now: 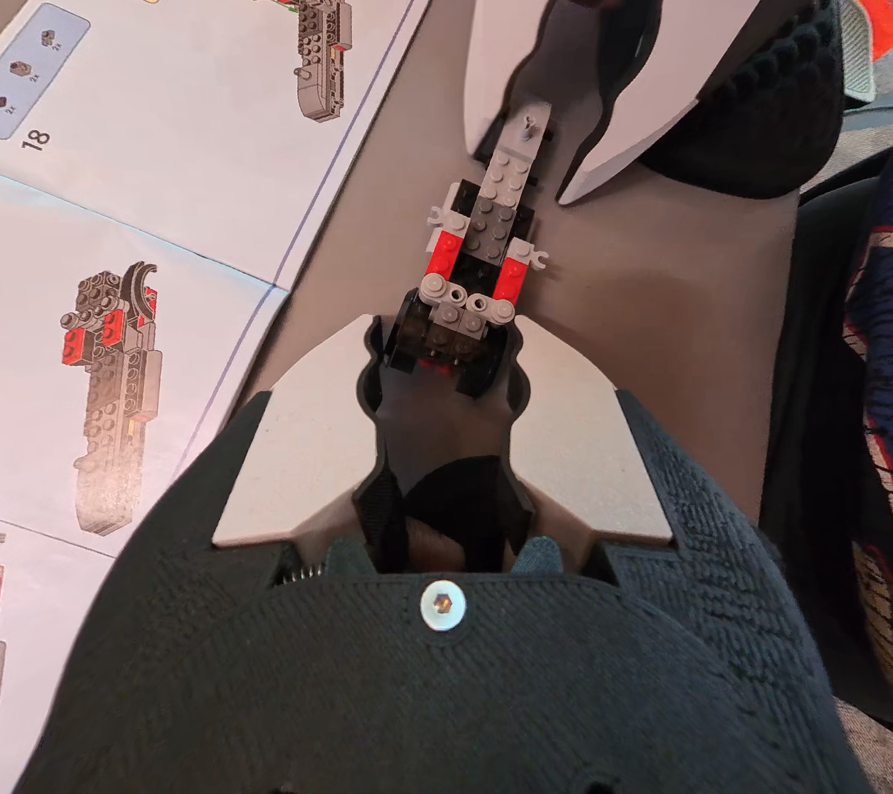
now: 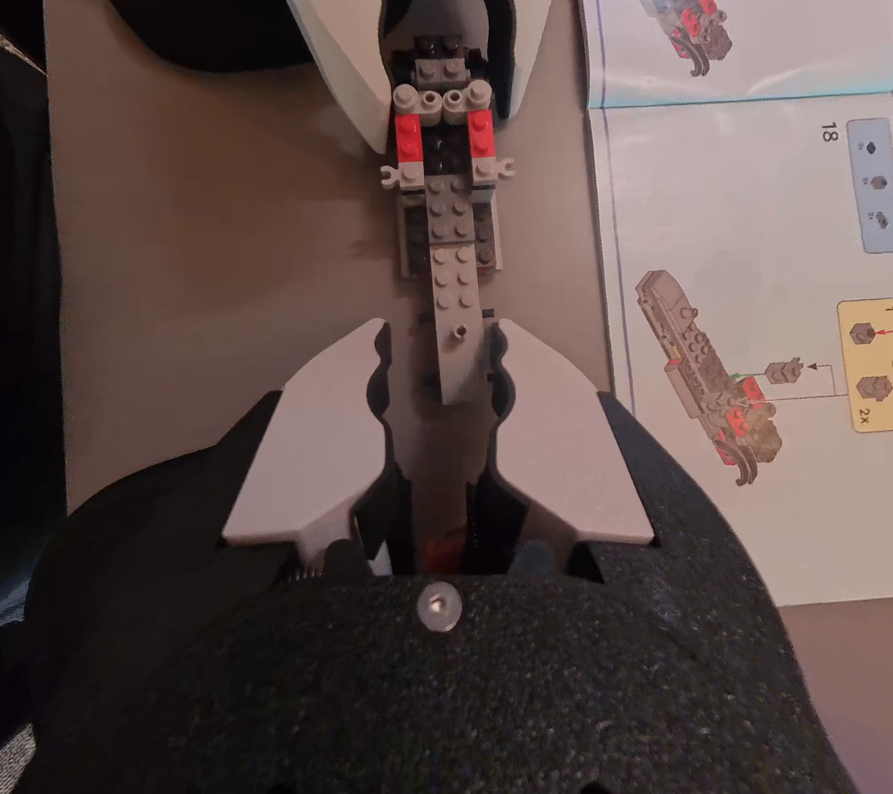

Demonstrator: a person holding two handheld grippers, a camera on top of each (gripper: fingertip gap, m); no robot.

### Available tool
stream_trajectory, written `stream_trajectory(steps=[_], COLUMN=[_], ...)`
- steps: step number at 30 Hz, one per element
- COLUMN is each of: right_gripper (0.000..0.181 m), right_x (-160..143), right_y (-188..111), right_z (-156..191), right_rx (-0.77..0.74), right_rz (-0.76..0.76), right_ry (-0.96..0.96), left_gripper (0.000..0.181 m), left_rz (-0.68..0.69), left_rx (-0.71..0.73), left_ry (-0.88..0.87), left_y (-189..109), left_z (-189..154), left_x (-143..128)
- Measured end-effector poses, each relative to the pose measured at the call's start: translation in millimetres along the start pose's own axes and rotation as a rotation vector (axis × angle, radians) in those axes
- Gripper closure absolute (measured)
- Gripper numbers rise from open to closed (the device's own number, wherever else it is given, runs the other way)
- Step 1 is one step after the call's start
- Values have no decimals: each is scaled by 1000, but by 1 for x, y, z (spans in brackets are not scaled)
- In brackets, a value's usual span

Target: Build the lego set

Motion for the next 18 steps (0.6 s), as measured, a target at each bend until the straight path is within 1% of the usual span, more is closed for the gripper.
stream_trajectory(steps=[1,2,3,4,6,8,9,11,12,14,16,17,18], right_gripper=[144,151,159,163,163,162,161,146,142,138,133,132,126], right_x=[0,-2,-4,-6,-10,-11,-12,-12,-14,-20,-29,-35,-41], right_y=[0,0,-1,-1,-1,-2,-2,-4,-7,-16,-24,-26,-27], right_z=[0,0,-1,-1,-1,-1,-1,-2,-4,-15,-31,-41,-49], right_rx=[-2,-14,-30,-39,-29,-29,-33,-3,9,-9,-64,-92,-110], right_rz=[-9,-16,-21,-28,-48,-56,-52,-71,-95,-166,-220,-220,-206], right_ry=[4,11,17,26,57,81,75,64,75,132,270,364,445], left_gripper=[132,131,127,123,115,111,111,112,113,120,129,133,136], left_rz=[2,0,-10,-28,-84,-126,-125,-106,-113,-185,-298,-349,-379], left_rx=[10,20,30,39,54,74,81,96,115,159,196,221,249], left_ry=[-1,-1,-1,-1,3,5,12,40,50,44,-21,-70,-116], left_y=[0,0,-1,-3,-9,-14,-16,-18,-19,-26,-36,-40,-42], left_z=[0,0,0,0,-1,-1,-1,-1,0,5,15,22,31], left_x=[0,0,1,0,0,-1,-1,-3,-4,-2,1,3,4])
Point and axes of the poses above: each gripper's, where its closed fingertips meet, y out along the fingers, x out of its top, z = x × y across the jaws, the point moved 10 cm from there along -y, back along the fingers, and after that the axes turned 15 degrees about z, right-handed, at the moved point
